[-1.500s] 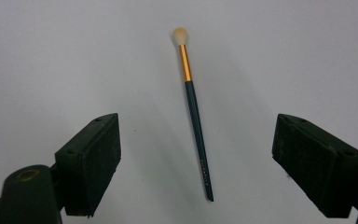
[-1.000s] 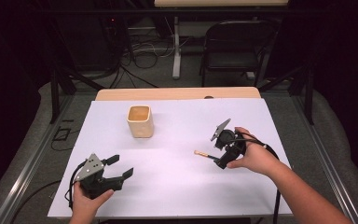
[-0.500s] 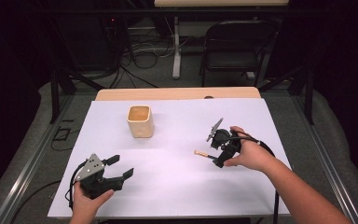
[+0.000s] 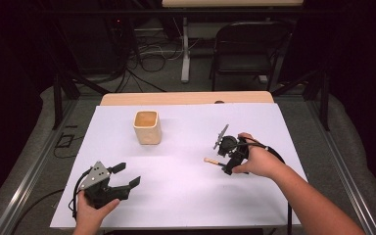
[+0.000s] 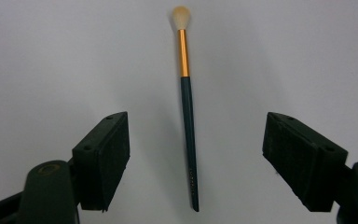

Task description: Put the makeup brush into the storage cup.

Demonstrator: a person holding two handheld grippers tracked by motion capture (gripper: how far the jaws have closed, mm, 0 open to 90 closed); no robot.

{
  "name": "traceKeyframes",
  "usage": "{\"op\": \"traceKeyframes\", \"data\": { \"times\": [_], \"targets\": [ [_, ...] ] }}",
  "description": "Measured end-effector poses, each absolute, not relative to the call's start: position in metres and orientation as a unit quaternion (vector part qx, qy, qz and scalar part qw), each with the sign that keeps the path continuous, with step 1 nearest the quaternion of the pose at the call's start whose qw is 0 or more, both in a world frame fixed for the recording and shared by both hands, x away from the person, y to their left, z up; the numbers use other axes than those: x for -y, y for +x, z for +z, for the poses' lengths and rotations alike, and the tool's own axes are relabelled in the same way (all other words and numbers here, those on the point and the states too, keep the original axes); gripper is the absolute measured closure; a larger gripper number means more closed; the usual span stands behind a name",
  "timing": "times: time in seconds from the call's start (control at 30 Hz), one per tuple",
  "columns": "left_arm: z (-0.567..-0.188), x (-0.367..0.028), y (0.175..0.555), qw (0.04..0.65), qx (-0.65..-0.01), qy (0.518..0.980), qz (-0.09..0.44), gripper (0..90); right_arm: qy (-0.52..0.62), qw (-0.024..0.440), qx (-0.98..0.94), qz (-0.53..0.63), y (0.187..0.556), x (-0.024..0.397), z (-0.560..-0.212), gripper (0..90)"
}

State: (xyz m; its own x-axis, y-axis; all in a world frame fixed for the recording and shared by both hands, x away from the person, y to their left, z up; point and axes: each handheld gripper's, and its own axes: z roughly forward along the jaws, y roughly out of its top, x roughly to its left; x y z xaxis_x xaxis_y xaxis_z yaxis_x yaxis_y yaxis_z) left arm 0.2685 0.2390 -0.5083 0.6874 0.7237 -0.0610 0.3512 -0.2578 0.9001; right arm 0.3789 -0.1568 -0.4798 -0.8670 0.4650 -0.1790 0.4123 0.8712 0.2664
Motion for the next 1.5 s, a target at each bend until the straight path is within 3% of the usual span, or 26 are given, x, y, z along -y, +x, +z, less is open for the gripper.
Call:
{"op": "traceKeyframes", "data": {
  "times": [0.87,1.5],
  "targets": [
    [-0.509,-0.238,0.269,0.499,-0.348,0.772,0.184,25.9,0.219,0.112,-0.965,0.086,0.389,0.145,-0.494,28.0],
    [-0.509,-0.238,0.269,0.498,-0.348,0.773,0.182,26.0,0.210,0.090,-0.972,0.057,0.395,0.143,-0.504,45.9]
  ]
}}
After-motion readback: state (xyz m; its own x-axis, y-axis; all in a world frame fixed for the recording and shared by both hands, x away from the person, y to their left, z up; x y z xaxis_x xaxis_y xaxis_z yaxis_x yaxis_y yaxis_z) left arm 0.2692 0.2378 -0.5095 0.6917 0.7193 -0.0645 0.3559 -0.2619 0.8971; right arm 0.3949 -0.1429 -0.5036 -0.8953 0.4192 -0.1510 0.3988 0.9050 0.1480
